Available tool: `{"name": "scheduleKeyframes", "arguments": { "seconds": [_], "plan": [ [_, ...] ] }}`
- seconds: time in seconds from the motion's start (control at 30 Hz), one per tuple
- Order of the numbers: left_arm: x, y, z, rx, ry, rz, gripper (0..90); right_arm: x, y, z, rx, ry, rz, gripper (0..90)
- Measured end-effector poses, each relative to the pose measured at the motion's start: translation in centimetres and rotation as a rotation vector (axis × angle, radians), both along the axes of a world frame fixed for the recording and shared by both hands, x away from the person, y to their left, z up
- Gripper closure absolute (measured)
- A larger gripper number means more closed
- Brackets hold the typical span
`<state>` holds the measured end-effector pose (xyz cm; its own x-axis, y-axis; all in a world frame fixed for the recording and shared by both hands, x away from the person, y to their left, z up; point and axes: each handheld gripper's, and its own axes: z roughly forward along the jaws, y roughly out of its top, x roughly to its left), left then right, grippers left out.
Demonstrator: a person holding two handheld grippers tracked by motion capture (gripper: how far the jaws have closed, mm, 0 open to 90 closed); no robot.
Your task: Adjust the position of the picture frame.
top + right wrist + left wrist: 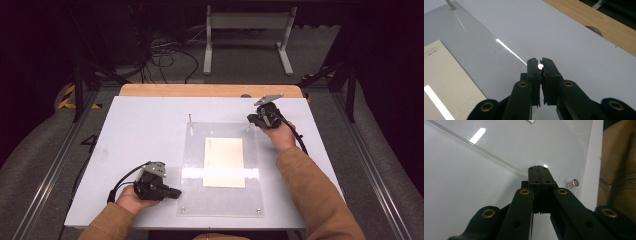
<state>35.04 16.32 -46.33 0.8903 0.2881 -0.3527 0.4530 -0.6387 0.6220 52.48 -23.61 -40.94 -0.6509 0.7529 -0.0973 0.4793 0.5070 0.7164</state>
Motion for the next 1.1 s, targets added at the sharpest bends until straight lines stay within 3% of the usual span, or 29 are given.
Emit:
{"name": "scheduleKeyframes", "arguments": {
  "seconds": [0.13,0.4,0.5,0.57,0.93,1.1],
  "plan": [
    [-0.5,-0.4,0.0,0.001,0.007,-0.035,89.5,-1.1,-0.7,-0.1,0.006,-0.002,0.018,84.7],
    [-0.9,-0.7,-0.1,-0.003,0.027,-0.092,89.5,-1.5,-0.3,-0.1,0.013,-0.003,0.027,84.6],
    [-1.2,-0.8,0.0,0.008,0.008,-0.104,89.4,-1.7,-0.1,-0.2,0.012,-0.006,0.029,84.6],
    [-1.4,-0.9,0.2,0.010,-0.012,-0.097,88.7,-1.7,-0.3,-0.2,0.022,-0.010,0.030,84.5],
    [-1.0,-0.6,0.8,-0.029,-0.013,-0.069,84.4,-2.2,-0.8,0.0,0.015,0.014,0.023,83.6],
    [-0.6,-0.3,1.3,-0.044,-0.064,0.010,76.6,-3.5,-1.5,0.5,0.062,-0.054,-0.003,72.2]
  ]
}}
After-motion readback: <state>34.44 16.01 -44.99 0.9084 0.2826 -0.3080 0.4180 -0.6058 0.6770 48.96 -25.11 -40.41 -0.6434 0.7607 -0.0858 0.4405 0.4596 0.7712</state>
